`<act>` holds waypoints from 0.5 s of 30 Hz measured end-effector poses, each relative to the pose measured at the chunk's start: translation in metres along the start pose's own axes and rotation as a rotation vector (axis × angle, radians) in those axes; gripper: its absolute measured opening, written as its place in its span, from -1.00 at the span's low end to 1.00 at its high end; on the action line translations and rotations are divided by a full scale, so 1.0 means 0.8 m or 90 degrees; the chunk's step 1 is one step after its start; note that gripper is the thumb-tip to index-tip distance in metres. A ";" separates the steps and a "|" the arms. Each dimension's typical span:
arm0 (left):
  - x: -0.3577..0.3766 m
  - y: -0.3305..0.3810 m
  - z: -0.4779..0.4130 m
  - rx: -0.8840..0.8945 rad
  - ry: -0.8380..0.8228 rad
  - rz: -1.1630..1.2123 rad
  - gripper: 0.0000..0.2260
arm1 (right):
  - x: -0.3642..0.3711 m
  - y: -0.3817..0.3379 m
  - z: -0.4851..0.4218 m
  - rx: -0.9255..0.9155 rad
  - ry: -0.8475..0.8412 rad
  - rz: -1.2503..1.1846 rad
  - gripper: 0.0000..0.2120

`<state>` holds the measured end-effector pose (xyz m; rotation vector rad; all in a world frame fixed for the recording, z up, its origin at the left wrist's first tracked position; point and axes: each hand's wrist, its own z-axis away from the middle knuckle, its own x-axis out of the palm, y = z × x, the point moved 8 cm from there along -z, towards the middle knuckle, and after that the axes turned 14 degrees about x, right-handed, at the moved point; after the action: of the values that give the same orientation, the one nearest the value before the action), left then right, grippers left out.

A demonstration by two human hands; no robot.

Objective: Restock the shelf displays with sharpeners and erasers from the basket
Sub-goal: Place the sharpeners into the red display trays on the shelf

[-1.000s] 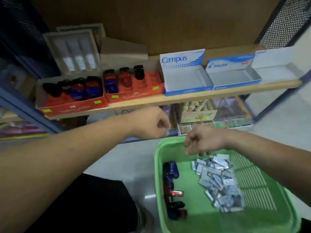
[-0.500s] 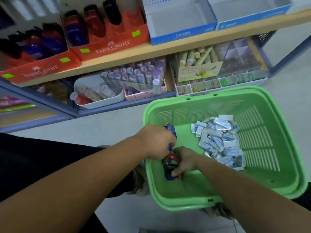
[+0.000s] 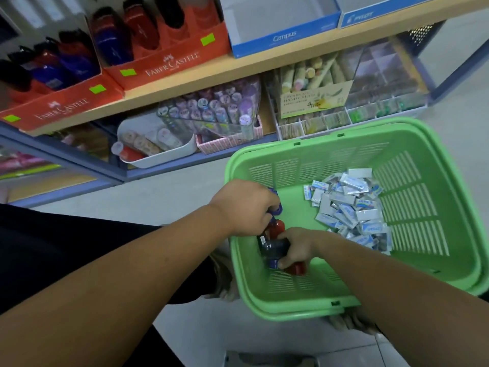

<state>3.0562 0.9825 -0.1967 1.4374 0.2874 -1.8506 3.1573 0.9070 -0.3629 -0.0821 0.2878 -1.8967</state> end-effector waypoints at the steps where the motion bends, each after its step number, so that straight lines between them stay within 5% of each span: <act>1: 0.001 0.000 -0.001 0.001 -0.011 -0.005 -0.85 | -0.006 0.004 0.006 0.006 -0.003 -0.022 -0.65; 5: 0.013 0.002 -0.005 -0.007 -0.065 -0.044 -0.83 | -0.035 0.020 0.034 0.008 0.031 -0.051 -0.52; 9: 0.025 0.010 -0.018 -0.057 -0.074 0.104 -0.79 | -0.066 -0.005 0.076 -0.077 0.065 -0.114 -0.78; 15: -0.014 0.003 -0.019 -0.137 0.097 0.388 -0.82 | -0.120 -0.044 0.146 -0.137 0.084 -0.112 -0.80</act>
<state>3.0703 0.9947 -0.1908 1.3298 0.0989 -1.1864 3.1808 0.9895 -0.2330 -0.1301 0.5912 -2.0430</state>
